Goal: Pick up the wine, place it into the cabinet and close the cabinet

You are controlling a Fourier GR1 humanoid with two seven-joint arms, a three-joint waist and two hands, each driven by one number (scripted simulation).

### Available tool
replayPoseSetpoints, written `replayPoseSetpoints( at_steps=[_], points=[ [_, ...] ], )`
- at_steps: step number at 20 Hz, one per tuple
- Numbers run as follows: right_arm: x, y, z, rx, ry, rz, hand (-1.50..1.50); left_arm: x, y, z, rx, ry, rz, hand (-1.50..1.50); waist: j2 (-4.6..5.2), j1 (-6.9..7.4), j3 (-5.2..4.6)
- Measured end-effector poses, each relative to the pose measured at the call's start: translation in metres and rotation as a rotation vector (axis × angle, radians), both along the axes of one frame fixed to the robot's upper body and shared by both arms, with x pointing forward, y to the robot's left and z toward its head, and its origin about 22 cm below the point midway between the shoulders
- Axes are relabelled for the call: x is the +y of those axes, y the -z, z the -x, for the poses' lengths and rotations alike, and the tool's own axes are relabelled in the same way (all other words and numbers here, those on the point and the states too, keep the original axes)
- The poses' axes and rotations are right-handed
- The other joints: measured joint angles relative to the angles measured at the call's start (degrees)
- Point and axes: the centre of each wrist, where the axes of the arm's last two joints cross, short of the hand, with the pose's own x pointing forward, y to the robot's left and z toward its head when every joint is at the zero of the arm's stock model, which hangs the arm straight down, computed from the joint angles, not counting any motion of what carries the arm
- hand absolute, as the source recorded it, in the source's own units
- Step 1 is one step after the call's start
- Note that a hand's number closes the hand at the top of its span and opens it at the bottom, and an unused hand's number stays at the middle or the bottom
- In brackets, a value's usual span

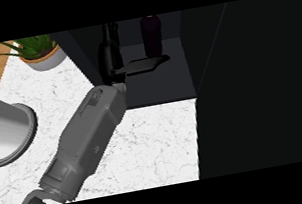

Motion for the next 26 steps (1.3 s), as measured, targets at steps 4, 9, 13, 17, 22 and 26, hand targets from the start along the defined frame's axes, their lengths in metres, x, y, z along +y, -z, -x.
replayPoseSetpoints(
  at_steps=[4, 9, 13, 17, 22, 26],
  points=[
    [0.001, -0.002, -0.001, 0.003, 0.001, 0.0, -1.5, -0.002, 0.005, 0.017, 0.001, 0.031, 0.027, -1.5, -0.04, 0.16, 0.0],
    [0.001, 0.0, 0.0, 0.001, 0.006, 0.002, -1.5, -0.001, 0.011, 0.05, 0.008, 0.074, 0.073, -1.5, -0.15, 0.49, 0.01],
    [0.001, 0.001, 0.001, -0.001, 0.005, 0.003, -1.5, 0.004, 0.014, 0.081, 0.003, 0.091, 0.1, -1.5, -0.09, 0.29, 0.01],
    [0.004, -0.001, 0.0, -0.007, -0.001, -0.004, -1.5, 0.007, 0.013, 0.116, -0.011, 0.106, 0.115, -1.5, 0.08, 0.15, 0.01],
    [0.004, -0.002, 0.0, 0.002, -0.009, 0.01, -1.5, 0.015, 0.015, 0.156, -0.016, 0.108, 0.134, -1.5, 0.26, -0.25, 0.01],
    [0.004, -0.001, 0.002, 0.028, -0.068, 0.08, 1.5, 0.025, 0.011, 0.178, -0.027, 0.101, 0.141, -1.5, 0.3, -0.41, 0.03]
  ],
)
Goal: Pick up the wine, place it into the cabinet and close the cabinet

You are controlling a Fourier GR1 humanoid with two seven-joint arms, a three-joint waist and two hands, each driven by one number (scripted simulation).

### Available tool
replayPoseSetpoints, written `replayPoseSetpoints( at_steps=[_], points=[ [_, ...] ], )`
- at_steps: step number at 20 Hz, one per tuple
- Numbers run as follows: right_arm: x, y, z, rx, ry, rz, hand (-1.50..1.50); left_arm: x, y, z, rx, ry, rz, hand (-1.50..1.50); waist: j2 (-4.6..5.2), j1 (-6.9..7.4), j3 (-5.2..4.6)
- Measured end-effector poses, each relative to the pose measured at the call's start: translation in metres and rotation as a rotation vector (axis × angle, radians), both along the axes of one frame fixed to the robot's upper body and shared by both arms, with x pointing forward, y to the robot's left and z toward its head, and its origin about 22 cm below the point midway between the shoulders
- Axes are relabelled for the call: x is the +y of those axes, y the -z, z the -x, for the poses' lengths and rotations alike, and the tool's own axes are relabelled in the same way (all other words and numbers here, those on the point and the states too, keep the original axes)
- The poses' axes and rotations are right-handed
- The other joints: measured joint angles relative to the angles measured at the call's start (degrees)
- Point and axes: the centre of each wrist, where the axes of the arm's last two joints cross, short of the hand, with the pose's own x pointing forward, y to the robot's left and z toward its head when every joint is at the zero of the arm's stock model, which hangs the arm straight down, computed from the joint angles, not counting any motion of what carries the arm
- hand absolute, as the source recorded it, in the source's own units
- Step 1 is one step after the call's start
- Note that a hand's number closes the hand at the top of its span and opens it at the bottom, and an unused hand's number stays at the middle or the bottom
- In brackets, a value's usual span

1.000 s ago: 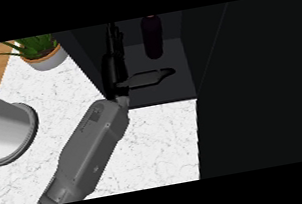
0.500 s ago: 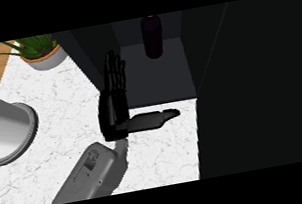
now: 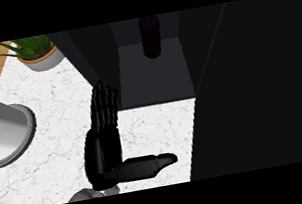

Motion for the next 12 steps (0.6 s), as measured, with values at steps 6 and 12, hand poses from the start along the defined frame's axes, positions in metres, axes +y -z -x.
replayPoseSetpoints(
  at_steps=[6, 12],
  points=[
    [0.012, 0.002, 0.006, 0.06, -0.216, 0.116, 1.5, 0.019, 0.004, 0.029, -0.006, -0.024, -0.011, -1.5, 0.0, 0.26, -0.06],
    [0.02, 0.002, 0.01, 0.072, -0.303, 0.132, 1.5, 0.057, -0.003, 0.053, -0.001, -0.037, -0.03, -1.5, -0.02, 0.4, -0.12]
  ],
)
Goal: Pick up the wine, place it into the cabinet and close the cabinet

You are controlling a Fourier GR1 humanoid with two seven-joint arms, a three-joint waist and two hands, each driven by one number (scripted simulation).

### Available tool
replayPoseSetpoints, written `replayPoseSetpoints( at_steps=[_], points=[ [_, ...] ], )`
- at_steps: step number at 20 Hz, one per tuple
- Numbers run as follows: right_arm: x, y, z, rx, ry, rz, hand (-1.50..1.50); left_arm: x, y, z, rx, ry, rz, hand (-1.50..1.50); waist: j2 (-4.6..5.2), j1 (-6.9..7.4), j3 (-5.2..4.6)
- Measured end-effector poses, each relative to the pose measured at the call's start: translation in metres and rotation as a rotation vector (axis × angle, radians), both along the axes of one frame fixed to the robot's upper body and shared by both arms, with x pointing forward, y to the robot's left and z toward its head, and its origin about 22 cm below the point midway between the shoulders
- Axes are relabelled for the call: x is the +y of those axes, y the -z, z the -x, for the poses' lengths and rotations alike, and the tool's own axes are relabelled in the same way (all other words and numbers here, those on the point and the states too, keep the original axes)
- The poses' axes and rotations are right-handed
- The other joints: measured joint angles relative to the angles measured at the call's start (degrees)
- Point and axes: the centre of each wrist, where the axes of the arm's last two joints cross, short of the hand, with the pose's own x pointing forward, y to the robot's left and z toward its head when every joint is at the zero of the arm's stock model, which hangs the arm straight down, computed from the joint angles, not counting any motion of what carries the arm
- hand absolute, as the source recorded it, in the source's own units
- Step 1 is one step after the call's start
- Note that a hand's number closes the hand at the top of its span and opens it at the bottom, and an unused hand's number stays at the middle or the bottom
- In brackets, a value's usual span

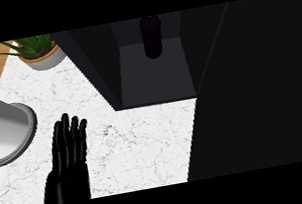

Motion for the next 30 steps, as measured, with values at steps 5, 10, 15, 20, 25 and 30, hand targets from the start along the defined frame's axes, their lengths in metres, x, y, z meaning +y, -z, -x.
replayPoseSetpoints(
  at_steps=[5, 10, 15, 20, 25, 30],
  points=[
    [0.014, -0.005, -0.003, 0.001, -0.036, -0.005, 1.5, 0.026, -0.006, 0.018, 0.003, -0.007, -0.009, -1.5, -0.05, 0.39, -0.09],
    [0.03, -0.012, -0.007, 0.027, -0.042, -0.007, 1.5, 0.049, -0.01, 0.029, -0.006, -0.03, -0.002, -1.5, -0.07, 0.92, -0.21],
    [0.052, -0.018, -0.012, 0.037, -0.064, -0.033, 1.5, 0.076, -0.015, 0.036, -0.009, -0.034, 0.002, -1.5, -0.08, 1.43, -0.27],
    [0.081, -0.024, -0.015, 0.031, -0.091, -0.076, 1.5, 0.104, -0.022, 0.039, -0.019, -0.031, 0.01, -1.5, 0.03, 1.87, -0.25],
    [0.096, -0.033, -0.026, -0.008, -0.097, -0.092, 1.5, 0.123, -0.028, 0.046, -0.026, -0.009, 0.01, -1.5, 0.2, 2.79, -0.24],
    [0.133, -0.047, -0.049, -0.012, -0.107, -0.1, 1.5, 0.144, -0.038, 0.043, -0.046, 0.008, 0.004, -1.5, 0.36, 3.24, -0.22]
  ],
)
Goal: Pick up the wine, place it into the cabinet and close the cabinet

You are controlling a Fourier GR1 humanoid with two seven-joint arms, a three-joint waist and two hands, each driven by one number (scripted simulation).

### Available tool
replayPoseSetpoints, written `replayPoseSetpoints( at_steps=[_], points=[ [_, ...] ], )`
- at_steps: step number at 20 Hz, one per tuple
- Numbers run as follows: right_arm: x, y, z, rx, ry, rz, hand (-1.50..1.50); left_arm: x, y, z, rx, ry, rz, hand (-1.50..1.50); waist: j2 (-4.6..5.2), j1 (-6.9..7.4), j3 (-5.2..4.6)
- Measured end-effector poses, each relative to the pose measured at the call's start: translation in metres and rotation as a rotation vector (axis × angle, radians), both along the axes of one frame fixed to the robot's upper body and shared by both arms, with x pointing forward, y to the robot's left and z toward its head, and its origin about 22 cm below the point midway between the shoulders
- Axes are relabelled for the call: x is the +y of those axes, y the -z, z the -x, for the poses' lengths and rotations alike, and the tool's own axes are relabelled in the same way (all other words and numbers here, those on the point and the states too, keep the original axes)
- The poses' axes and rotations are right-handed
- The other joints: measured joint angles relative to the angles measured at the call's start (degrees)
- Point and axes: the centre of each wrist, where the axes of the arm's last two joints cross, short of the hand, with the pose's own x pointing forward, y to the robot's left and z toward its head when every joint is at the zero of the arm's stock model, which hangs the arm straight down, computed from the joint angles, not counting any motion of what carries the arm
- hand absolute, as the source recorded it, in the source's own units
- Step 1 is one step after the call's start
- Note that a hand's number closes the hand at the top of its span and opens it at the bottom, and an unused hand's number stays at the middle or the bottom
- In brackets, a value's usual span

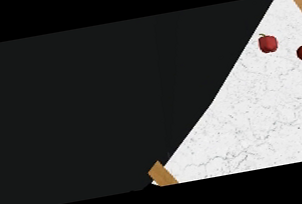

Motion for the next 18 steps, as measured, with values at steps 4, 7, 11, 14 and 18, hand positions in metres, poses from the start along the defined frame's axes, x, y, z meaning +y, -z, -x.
replayPoseSetpoints(
  at_steps=[4, 7, 11, 14, 18],
  points=[
    [0.031, -0.015, -0.03, 0.012, 0.014, 0.024, 1.5, 0.012, -0.004, -0.001, -0.005, 0.015, 0.007, -1.5, 0.2, 0.43, 0.06],
    [0.053, -0.028, -0.051, 0.004, 0.028, 0.042, 1.5, 0.024, -0.01, -0.005, -0.014, 0.015, 0.005, -1.5, 0.31, 0.52, 0.09],
    [0.077, -0.045, -0.085, -0.004, 0.045, 0.055, 1.5, 0.035, -0.016, -0.009, -0.018, 0.013, 0.008, -1.5, 0.56, 0.61, 0.11],
    [0.089, -0.054, -0.11, 0.014, 0.042, 0.067, 1.5, 0.041, -0.022, -0.01, -0.016, 0.027, 0.01, -1.5, 0.73, 1.15, 0.14],
    [0.095, -0.059, -0.13, 0.132, -0.112, 0.142, 1.5, 0.045, -0.026, -0.013, -0.033, 0.042, 0.006, -1.5, 1.14, 1.78, 0.14]
  ],
)
